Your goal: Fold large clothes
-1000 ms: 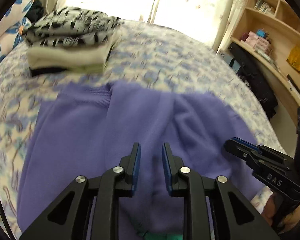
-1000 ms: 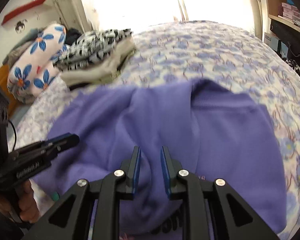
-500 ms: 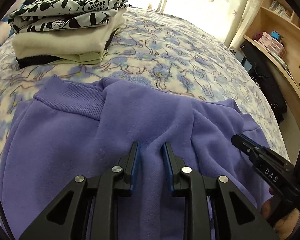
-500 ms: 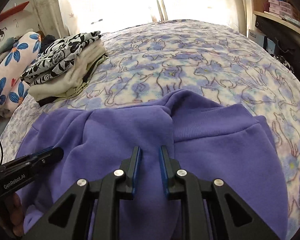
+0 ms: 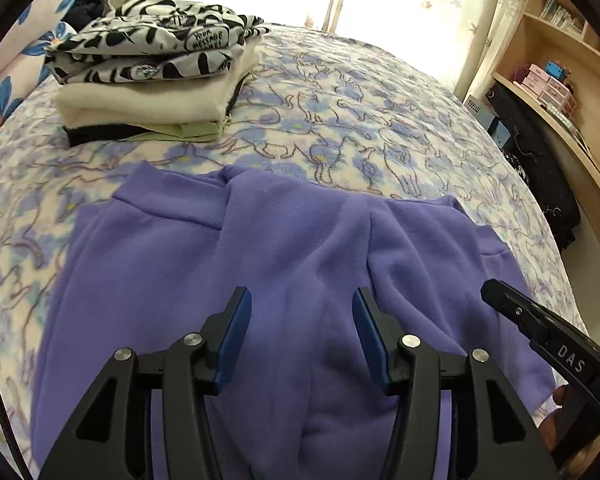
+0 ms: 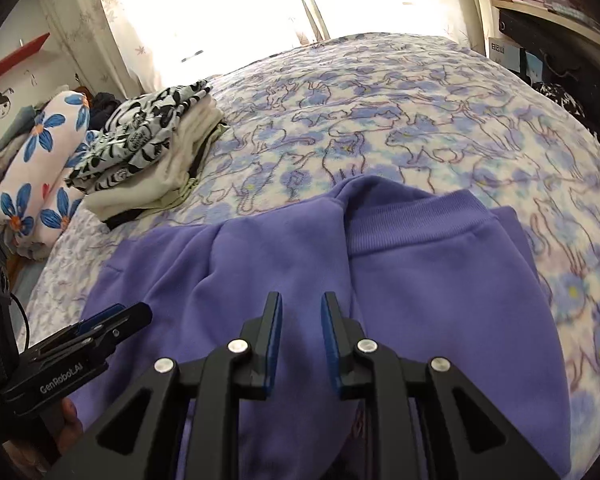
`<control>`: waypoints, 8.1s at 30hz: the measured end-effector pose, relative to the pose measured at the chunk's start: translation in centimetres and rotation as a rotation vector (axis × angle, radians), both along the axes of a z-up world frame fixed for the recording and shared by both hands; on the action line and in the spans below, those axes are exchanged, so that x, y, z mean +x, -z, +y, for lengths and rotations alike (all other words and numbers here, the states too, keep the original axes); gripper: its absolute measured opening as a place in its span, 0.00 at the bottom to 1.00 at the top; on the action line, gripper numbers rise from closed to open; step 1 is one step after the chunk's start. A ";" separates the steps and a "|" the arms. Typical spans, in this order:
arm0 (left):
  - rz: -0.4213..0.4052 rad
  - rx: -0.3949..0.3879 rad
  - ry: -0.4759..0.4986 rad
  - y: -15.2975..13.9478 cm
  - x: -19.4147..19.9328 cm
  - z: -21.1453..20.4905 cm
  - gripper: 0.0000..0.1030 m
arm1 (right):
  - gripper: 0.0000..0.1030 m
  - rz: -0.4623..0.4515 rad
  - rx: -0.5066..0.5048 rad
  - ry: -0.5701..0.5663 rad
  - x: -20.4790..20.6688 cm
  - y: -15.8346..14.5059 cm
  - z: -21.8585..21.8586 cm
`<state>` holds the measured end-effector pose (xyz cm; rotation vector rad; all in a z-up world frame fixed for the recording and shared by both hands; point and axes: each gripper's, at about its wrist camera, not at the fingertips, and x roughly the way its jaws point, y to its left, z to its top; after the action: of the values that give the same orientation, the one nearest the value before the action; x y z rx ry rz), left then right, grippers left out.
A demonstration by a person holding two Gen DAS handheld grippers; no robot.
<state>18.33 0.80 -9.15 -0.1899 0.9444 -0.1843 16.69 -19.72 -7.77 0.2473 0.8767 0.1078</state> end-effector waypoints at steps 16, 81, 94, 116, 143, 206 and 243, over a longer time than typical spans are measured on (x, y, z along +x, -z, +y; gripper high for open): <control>0.066 0.004 -0.035 -1.9 -11.6 3.6 0.50 | 0.19 -0.023 -0.085 -0.082 -9.8 -2.2 2.8; -0.342 0.002 -0.035 -4.0 -9.7 3.0 0.18 | 0.18 -0.013 -0.071 -0.189 -5.6 4.3 6.9; -0.450 0.215 0.228 -7.9 -10.6 -9.5 0.19 | 0.16 0.034 0.273 -0.115 -8.3 5.6 1.1; -0.376 0.592 0.642 1.9 -12.7 -30.8 0.30 | 0.17 -0.032 0.259 0.446 -18.6 3.5 -20.3; -0.147 0.142 0.810 -6.7 -12.5 -25.9 0.79 | 0.30 -0.108 0.281 0.260 -15.7 -3.7 -21.1; -0.122 0.364 0.402 -1.9 3.8 -23.7 0.93 | 0.45 0.150 0.301 0.097 3.7 1.2 -20.8; 0.230 -0.046 0.289 0.1 8.3 -15.5 1.00 | 0.51 0.331 0.027 0.111 6.6 4.2 -19.9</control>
<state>26.61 -14.70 -9.20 -0.1176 1.1963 -0.4578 23.25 -39.61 -12.00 0.3441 1.1882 -0.0260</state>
